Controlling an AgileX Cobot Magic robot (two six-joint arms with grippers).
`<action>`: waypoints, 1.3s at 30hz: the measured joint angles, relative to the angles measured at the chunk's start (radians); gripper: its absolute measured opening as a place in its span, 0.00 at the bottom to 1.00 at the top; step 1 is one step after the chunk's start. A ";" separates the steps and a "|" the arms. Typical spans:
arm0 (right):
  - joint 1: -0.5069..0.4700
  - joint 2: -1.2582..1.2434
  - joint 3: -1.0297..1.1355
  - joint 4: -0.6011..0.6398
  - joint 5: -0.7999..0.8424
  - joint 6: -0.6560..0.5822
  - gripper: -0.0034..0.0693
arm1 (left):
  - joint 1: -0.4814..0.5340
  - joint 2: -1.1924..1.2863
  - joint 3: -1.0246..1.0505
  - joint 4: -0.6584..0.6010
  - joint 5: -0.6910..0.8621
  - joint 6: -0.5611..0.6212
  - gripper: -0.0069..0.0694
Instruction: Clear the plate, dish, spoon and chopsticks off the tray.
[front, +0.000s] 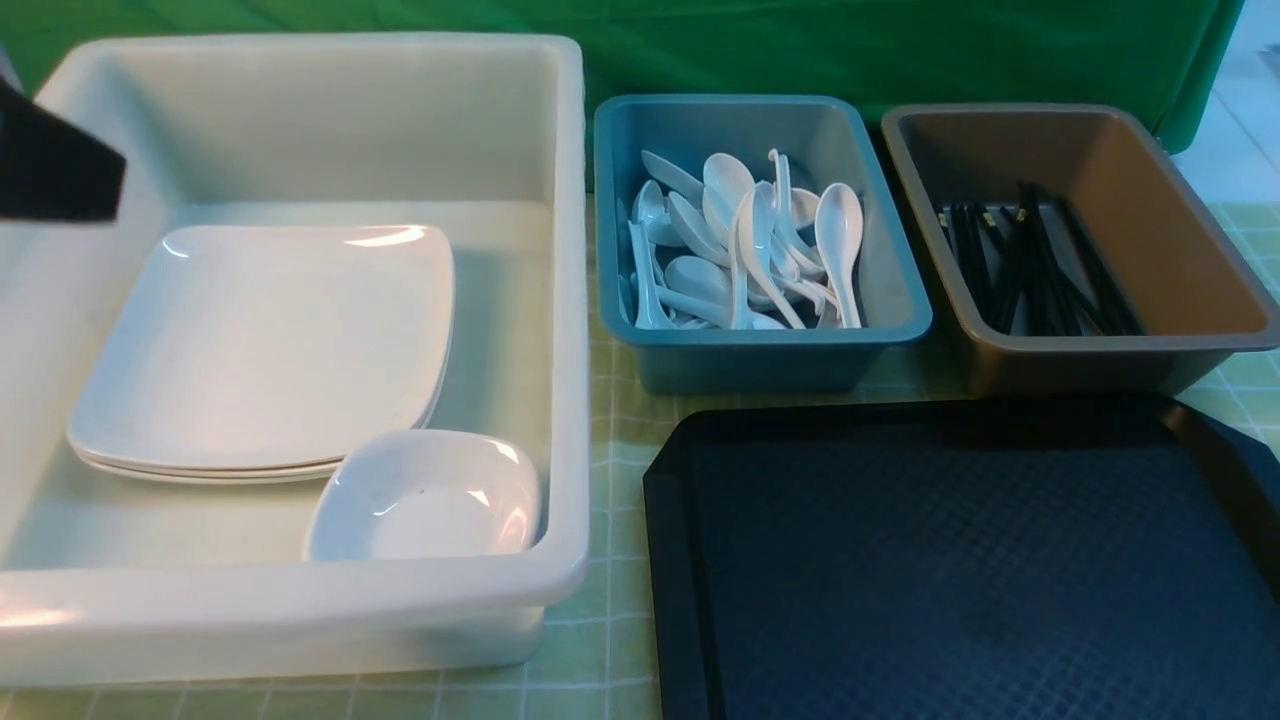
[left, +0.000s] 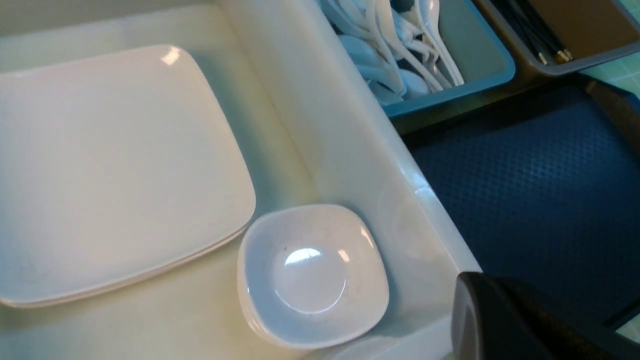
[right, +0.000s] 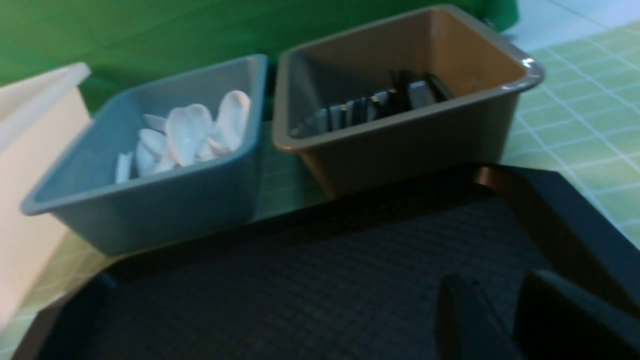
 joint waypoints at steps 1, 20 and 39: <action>-0.001 0.000 0.000 -0.001 0.003 0.000 0.27 | 0.000 0.000 0.015 0.005 0.000 0.000 0.08; -0.003 0.000 0.000 -0.001 0.023 -0.003 0.33 | 0.000 0.000 0.067 0.055 0.001 0.028 0.08; -0.003 0.000 0.000 -0.001 0.027 -0.469 0.37 | 0.000 -0.019 0.072 0.056 0.001 0.019 0.08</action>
